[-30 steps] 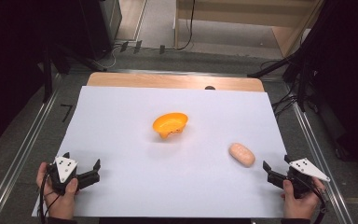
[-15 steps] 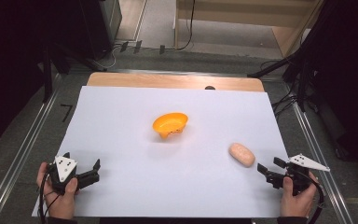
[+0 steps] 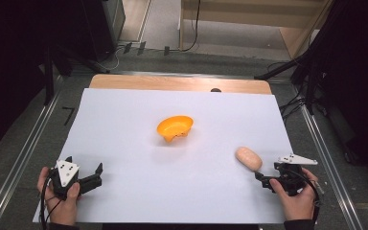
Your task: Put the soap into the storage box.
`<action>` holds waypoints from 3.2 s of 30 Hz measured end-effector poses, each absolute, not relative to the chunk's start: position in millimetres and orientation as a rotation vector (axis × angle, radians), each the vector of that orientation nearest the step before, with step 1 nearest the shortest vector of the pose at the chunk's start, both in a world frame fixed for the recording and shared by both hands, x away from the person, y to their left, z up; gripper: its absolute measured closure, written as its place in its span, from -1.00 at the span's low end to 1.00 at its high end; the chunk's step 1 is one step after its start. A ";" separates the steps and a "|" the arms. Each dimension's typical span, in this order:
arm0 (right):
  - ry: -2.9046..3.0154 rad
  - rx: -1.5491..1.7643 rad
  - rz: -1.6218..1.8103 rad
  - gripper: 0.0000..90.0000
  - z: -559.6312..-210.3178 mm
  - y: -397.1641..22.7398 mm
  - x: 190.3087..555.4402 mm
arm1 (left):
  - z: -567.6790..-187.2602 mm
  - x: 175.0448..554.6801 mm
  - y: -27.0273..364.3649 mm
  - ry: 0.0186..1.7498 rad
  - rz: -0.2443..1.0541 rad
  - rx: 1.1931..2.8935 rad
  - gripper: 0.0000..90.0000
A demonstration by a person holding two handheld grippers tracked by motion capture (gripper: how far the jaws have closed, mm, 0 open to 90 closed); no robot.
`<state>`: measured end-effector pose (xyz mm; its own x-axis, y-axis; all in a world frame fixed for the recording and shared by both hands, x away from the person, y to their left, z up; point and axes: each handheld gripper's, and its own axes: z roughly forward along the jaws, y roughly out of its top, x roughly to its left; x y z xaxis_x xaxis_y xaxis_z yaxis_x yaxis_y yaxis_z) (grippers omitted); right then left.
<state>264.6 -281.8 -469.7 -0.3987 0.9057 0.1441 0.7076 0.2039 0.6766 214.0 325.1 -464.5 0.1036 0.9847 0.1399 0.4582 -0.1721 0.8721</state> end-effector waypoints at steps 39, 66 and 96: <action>2.453 1.495 0.765 -0.48 -446.5 -251.1 317.7 | -465.4 215.4 320.6 1.416 1.037 1.767 -0.91; 2.653 1.181 0.640 -0.29 -460.2 -234.4 338.4 | -465.5 214.9 320.0 1.412 1.046 1.763 -0.90; 2.665 0.848 0.745 -0.28 -444.4 -204.7 350.4 | -465.5 214.7 320.1 1.410 1.044 1.762 -0.88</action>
